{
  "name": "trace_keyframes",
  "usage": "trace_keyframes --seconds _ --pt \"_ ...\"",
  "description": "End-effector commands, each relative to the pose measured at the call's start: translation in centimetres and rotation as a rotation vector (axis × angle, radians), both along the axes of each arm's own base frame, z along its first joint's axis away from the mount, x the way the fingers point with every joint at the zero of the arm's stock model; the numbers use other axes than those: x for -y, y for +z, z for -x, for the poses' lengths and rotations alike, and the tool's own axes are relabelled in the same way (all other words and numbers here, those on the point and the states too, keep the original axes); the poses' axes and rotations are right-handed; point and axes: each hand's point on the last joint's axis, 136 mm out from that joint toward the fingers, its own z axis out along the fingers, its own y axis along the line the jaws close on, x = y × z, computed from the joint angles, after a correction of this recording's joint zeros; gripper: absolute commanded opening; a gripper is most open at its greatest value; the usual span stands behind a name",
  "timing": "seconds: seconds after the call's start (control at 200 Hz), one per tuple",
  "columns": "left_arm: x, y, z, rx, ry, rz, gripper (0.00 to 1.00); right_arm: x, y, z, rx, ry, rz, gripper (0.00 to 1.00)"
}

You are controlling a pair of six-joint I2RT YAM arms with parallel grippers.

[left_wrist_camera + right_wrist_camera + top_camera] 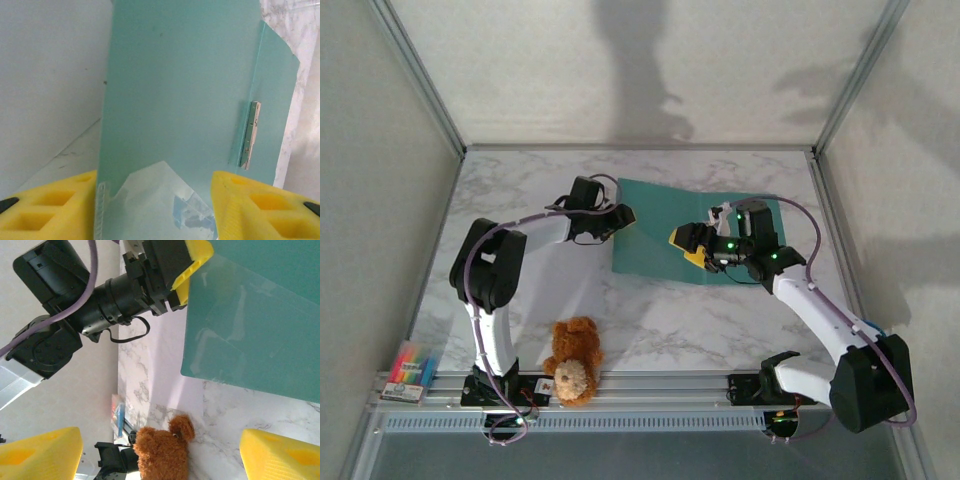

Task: Put the files into the folder

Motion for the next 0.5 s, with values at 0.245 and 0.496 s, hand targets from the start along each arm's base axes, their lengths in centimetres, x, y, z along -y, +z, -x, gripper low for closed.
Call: trace_keyframes --seconds 0.245,0.496 --pt "-3.7 3.8 3.1 0.032 0.050 -0.034 0.51 -2.2 1.3 -0.8 0.026 0.039 -0.005 0.84" --pt "-9.4 4.6 5.9 0.028 0.152 -0.076 0.44 -4.5 1.1 -1.6 -0.004 0.068 0.069 0.83"
